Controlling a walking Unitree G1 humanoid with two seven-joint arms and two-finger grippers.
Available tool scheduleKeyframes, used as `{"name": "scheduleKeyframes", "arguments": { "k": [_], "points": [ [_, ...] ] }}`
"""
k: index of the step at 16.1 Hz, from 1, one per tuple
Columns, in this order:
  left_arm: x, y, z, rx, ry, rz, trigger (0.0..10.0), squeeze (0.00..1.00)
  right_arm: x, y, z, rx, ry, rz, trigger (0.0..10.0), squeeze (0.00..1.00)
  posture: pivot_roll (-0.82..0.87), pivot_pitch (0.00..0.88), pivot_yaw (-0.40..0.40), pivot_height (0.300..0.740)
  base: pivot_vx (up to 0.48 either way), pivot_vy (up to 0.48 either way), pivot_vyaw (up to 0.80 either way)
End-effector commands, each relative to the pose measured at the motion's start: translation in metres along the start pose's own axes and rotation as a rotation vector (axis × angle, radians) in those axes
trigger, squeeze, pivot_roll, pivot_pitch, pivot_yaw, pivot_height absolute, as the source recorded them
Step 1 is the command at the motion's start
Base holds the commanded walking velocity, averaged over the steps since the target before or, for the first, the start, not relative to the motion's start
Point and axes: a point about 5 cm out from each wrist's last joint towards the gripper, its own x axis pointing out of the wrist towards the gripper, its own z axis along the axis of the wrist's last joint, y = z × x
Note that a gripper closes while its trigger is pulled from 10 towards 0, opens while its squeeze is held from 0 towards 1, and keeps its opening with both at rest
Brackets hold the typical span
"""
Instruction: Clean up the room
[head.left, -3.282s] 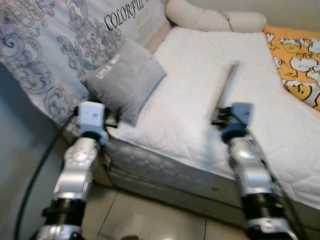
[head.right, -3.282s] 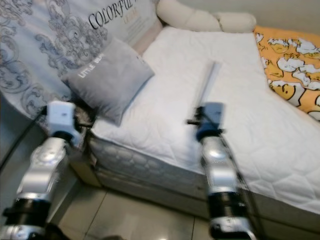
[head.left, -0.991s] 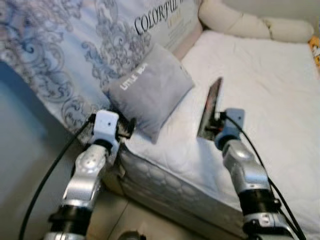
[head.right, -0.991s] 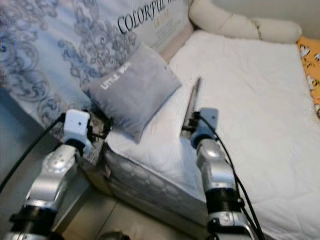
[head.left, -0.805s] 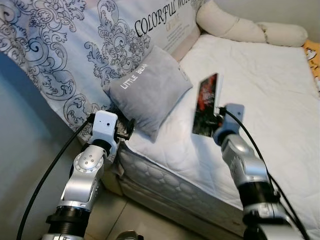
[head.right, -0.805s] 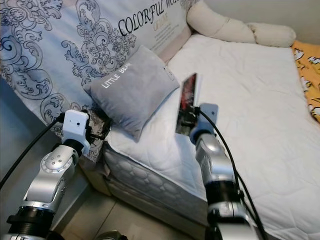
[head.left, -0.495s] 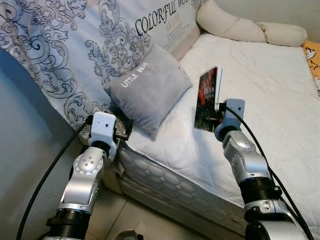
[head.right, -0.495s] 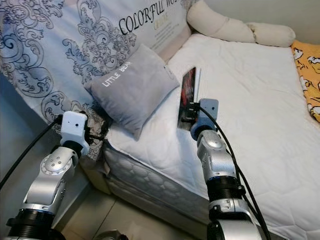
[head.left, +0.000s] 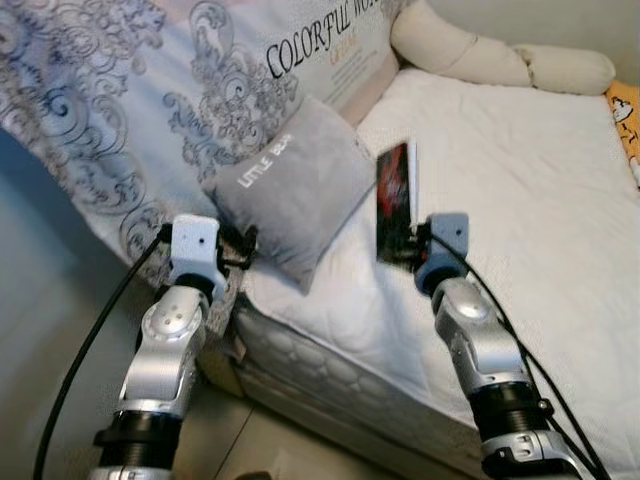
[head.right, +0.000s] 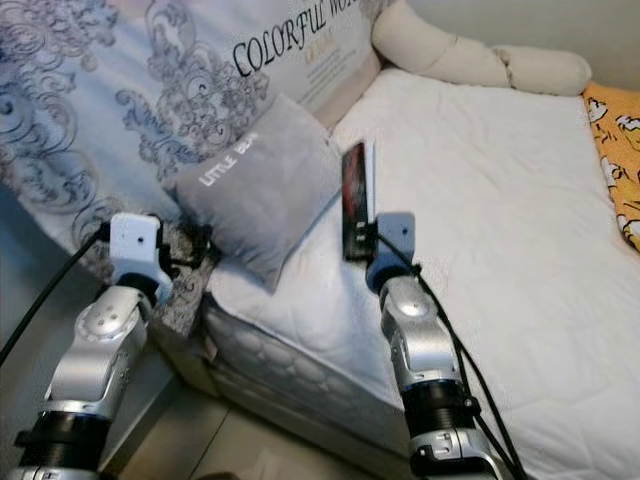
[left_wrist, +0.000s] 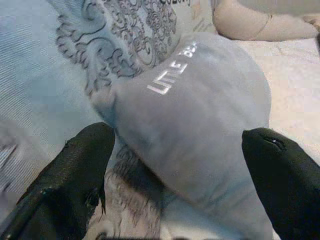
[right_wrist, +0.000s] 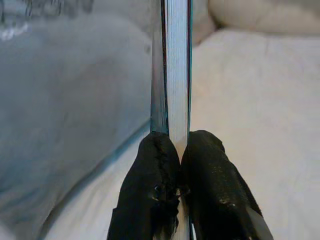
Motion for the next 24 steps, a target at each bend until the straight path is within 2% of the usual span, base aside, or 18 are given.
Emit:
{"name": "scheduleKeyframes", "arguments": {
  "k": [1, 4, 5, 9, 19, 22, 24],
  "points": [
    [0.001, 0.000, 0.003, -0.005, -0.009, 0.003, 10.0, 0.00, -0.001, -0.001, 0.012, -0.023, -0.063, -0.004, 10.0, 0.00, 0.07, 0.000, 0.026, 0.740, 0.379, 0.000, 0.00],
    [0.003, 0.002, 0.004, -0.008, -0.012, 0.006, 10.0, 0.00, -0.001, 0.000, 0.013, -0.057, -0.069, 0.003, 10.0, 0.00, 0.07, 0.000, 0.025, 0.740, 0.387, 0.000, 0.80],
    [0.003, 0.002, 0.004, -0.007, -0.012, 0.006, 10.0, 0.00, -0.001, 0.000, 0.012, -0.030, -0.067, -0.004, 10.0, 0.00, 0.07, 0.000, 0.025, 0.740, 0.386, 0.000, 0.00],
    [0.003, 0.002, 0.003, -0.005, -0.005, 0.004, 10.0, 0.00, -0.001, -0.001, 0.009, -0.044, -0.050, -0.006, 10.0, 0.00, 0.07, 0.000, 0.023, 0.740, 0.376, 0.000, 0.00],
    [-0.001, -0.008, -0.002, 0.029, 0.024, -0.070, 10.0, 0.00, -0.001, -0.002, 0.006, -0.031, -0.022, -0.001, 10.0, 0.00, 0.07, 0.000, 0.018, 0.740, 0.000, 0.000, 0.00],
    [-0.003, -0.010, -0.007, 0.090, 0.062, -0.131, 10.0, 0.00, 0.001, -0.007, 0.005, 0.085, 0.013, -0.022, 10.0, 0.00, 0.07, 0.000, 0.018, 0.740, 0.000, 0.000, 0.00],
    [-0.009, -0.019, -0.009, 0.158, 0.096, -0.288, 10.0, 0.00, 0.004, -0.014, 0.002, 0.162, 0.098, -0.017, 10.0, 0.00, 0.08, 0.000, 0.012, 0.740, 0.000, 0.000, 0.00]
  ]
}}
